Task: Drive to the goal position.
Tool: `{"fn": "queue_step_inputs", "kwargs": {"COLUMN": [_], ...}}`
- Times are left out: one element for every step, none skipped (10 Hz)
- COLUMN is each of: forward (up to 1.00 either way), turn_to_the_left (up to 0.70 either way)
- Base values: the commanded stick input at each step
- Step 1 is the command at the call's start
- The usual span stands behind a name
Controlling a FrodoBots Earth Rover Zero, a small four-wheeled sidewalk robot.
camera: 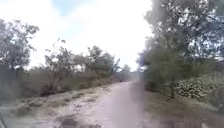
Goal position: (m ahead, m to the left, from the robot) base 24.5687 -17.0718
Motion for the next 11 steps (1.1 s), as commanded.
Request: {"fn": "queue_step_inputs", "kwargs": {"forward": [0.85,0.85,0.85,0.85,0.85,0.85,0.85,0.85,0.85,0.85,0.85], "turn_to_the_left": [0.00,0.00,0.00,0.00,0.00,0.00,0.00,0.00,0.00,0.00,0.00]}}
